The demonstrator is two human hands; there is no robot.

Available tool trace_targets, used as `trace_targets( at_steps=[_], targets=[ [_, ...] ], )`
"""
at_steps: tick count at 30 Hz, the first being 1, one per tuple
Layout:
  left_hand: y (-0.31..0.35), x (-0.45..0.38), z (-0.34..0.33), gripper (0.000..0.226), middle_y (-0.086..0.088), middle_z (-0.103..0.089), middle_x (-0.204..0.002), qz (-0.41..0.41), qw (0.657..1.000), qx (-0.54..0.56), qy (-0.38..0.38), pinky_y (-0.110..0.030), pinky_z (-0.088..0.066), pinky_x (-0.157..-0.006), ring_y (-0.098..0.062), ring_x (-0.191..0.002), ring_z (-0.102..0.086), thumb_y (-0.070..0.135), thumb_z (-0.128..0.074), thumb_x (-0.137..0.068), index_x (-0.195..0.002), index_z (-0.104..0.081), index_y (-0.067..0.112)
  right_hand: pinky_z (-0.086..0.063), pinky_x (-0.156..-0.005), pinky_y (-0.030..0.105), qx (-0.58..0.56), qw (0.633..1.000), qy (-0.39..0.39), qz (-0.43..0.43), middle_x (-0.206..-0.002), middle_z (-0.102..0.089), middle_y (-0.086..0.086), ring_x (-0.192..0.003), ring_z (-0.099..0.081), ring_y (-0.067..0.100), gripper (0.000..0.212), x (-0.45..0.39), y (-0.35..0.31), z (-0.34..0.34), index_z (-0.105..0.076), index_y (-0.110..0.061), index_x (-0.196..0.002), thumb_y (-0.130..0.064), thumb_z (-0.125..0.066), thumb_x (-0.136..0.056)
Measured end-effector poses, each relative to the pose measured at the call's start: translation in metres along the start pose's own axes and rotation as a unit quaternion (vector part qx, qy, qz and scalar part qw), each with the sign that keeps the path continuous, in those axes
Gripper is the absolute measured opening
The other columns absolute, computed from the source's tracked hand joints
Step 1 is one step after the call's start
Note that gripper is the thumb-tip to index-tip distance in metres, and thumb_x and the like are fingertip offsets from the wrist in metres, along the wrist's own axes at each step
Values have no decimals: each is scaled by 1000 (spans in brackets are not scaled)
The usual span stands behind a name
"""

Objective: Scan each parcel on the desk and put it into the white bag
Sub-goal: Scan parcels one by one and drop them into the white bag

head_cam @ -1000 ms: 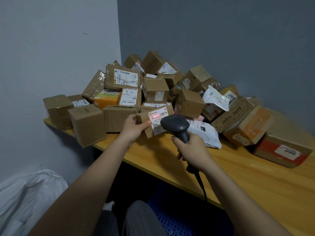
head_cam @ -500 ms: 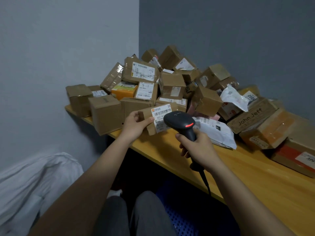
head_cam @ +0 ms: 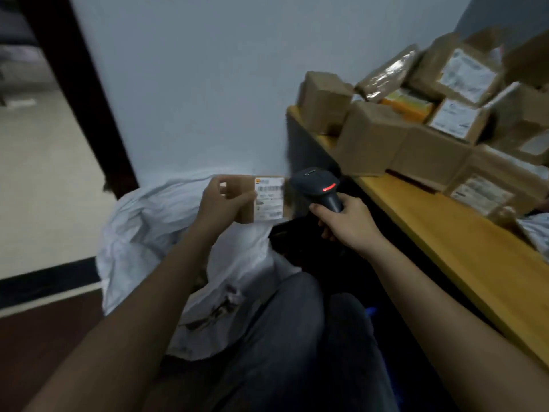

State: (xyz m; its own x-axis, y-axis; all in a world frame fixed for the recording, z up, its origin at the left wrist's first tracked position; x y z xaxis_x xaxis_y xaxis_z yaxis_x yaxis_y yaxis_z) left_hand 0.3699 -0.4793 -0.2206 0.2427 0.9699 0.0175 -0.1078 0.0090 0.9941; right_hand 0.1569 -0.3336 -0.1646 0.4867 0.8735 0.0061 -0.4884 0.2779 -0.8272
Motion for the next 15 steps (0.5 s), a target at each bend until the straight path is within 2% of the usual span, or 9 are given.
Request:
trace_targets(
  at_steps=[3,5,7,8,10,12,13,15],
  targets=[
    [-63,-23,64,62,-3,-58,-123,72,993,-53,83,-40,-55,-88,-20,-108,-58,37,-82,-71,-122,-50,21,-46,-44,25,31,998,-47,-16,-62,-64,7,-43,-60,14,20,-29,6,-61,-64,-7,-83,-26,-70,-85],
    [-99,-34,96,69,-7,-53,-132,113,980,-101,128,-40,-48,-99,-25,-117,-53,40,-80,-72,-129,-46,17,-47,-44,26,45,996,-71,-32,-61,-65,12,-44,-60,18,23,-48,14,-95,-64,-4,-83,-26,-70,-85],
    [-123,-45,117,69,-10,-48,-136,137,963,-171,156,-34,-41,-98,-28,-123,-47,38,-77,-77,-132,-44,12,-52,-50,31,73,993,-89,-38,-64,-68,14,-47,-62,20,22,-66,23,-118,-65,-6,-81,-27,-70,-84],
    [-136,-52,123,71,-12,-45,-139,152,955,-199,160,-37,-38,-99,-31,-126,-43,39,-76,-79,-135,-41,11,-54,-54,34,88,991,-95,-41,-65,-70,12,-49,-64,20,21,-75,29,-126,-66,-9,-80,-29,-71,-82],
    [-165,-72,125,91,-17,-33,-148,187,946,-233,127,-43,-34,-107,-35,-132,-36,48,-75,-77,-145,-28,11,-57,-63,41,104,988,-100,-50,-66,-70,8,-56,-67,22,20,-89,41,-136,-66,-15,-79,-34,-72,-79],
    [-204,-96,107,113,-18,-24,-154,211,936,-281,4,-44,-32,-112,-36,-135,-32,61,-72,-68,-153,-14,14,-59,-67,44,108,987,-101,-56,-68,-70,7,-62,-68,25,20,-100,50,-140,-67,-16,-79,-36,-72,-77],
    [-213,-99,95,106,-16,-26,-154,219,924,-308,-57,-39,-30,-112,-34,-135,-33,60,-69,-69,-152,-21,13,-59,-67,44,111,987,-100,-62,-69,-70,7,-63,-68,25,20,-104,54,-140,-67,-16,-80,-36,-72,-77],
    [-213,-102,75,52,-11,-42,-138,203,922,-316,-93,-28,-33,-98,-24,-123,-42,38,-64,-87,-130,-51,13,-57,-63,40,109,986,-101,-71,-69,-70,9,-60,-68,24,20,-107,59,-139,-67,-14,-82,-34,-72,-78]
  ],
)
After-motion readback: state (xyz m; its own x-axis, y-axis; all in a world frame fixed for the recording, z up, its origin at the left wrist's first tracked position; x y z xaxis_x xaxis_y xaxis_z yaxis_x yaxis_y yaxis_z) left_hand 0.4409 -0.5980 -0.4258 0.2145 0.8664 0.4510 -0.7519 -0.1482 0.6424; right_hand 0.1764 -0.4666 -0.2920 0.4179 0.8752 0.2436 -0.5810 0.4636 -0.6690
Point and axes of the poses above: each hand's wrist, its own x-axis away from the middle knuckle, its own z-axis out of the back of the hand, y = z × x, the point moved 9 cm from there along -x, towards the middle knuckle
